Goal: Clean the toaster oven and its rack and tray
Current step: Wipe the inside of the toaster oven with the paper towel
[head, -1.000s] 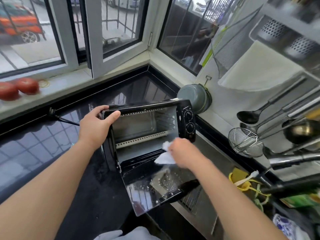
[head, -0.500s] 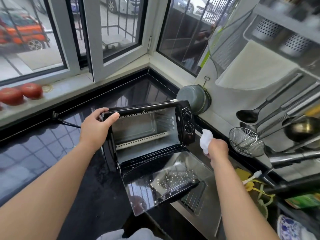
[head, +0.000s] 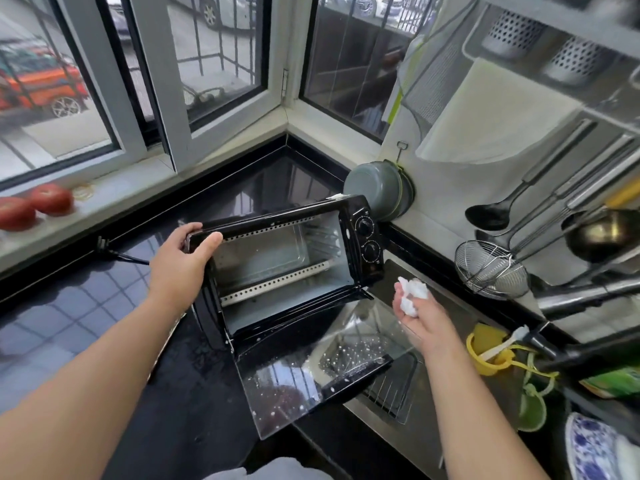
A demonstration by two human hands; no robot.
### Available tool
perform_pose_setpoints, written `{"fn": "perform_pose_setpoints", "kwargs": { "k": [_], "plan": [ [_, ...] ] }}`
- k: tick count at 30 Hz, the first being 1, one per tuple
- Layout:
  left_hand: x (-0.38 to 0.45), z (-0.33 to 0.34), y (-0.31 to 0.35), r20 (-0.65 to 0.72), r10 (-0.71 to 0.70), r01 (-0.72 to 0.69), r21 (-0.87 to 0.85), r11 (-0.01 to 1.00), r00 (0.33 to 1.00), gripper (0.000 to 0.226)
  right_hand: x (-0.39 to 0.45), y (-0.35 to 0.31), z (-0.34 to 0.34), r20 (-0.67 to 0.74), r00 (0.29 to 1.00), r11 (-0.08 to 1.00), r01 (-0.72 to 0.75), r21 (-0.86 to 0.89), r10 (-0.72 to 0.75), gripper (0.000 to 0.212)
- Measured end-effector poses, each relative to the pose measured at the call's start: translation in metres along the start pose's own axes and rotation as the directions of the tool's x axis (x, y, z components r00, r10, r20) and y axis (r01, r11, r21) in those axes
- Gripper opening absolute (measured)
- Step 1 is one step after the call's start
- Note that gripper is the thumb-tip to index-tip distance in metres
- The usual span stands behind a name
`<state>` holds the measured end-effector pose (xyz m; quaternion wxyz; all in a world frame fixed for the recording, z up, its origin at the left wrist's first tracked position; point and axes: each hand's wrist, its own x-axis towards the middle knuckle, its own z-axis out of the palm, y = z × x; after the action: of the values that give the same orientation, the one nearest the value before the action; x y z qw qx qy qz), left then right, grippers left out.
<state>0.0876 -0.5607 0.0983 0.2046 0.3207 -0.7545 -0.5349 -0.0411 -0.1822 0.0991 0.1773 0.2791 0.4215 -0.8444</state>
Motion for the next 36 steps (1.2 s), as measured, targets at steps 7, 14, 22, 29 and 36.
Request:
{"fn": "perform_pose_setpoints", "kwargs": {
  "k": [7,14,22,29,36],
  "plan": [
    [0.001,-0.001,-0.002,0.002,0.000,0.000,0.009,1.000,1.000,0.057,0.011,-0.010,-0.001,0.100,0.994,0.998,0.045,-0.038,-0.041,0.050],
    [-0.003,0.001,0.001,-0.003,0.024,-0.024,0.010,1.000,1.000,0.043,0.017,-0.042,0.001,-0.019,0.972,0.952,0.226,-0.208,-0.235,0.051],
    [-0.008,0.002,0.007,-0.028,0.022,-0.021,0.032,0.999,0.999,0.041,0.013,-0.048,0.020,0.021,0.925,0.865,0.363,-0.346,-0.380,0.044],
    [-0.009,0.002,0.004,-0.032,0.029,-0.028,0.040,0.999,0.999,0.042,0.018,-0.059,0.029,-0.007,0.892,0.818,0.412,-0.401,-0.453,0.042],
    [-0.004,0.001,0.001,-0.017,0.026,-0.025,0.027,0.999,1.000,0.045,0.020,-0.060,0.026,-0.019,0.892,0.816,0.404,-0.414,-0.452,0.045]
  ]
}}
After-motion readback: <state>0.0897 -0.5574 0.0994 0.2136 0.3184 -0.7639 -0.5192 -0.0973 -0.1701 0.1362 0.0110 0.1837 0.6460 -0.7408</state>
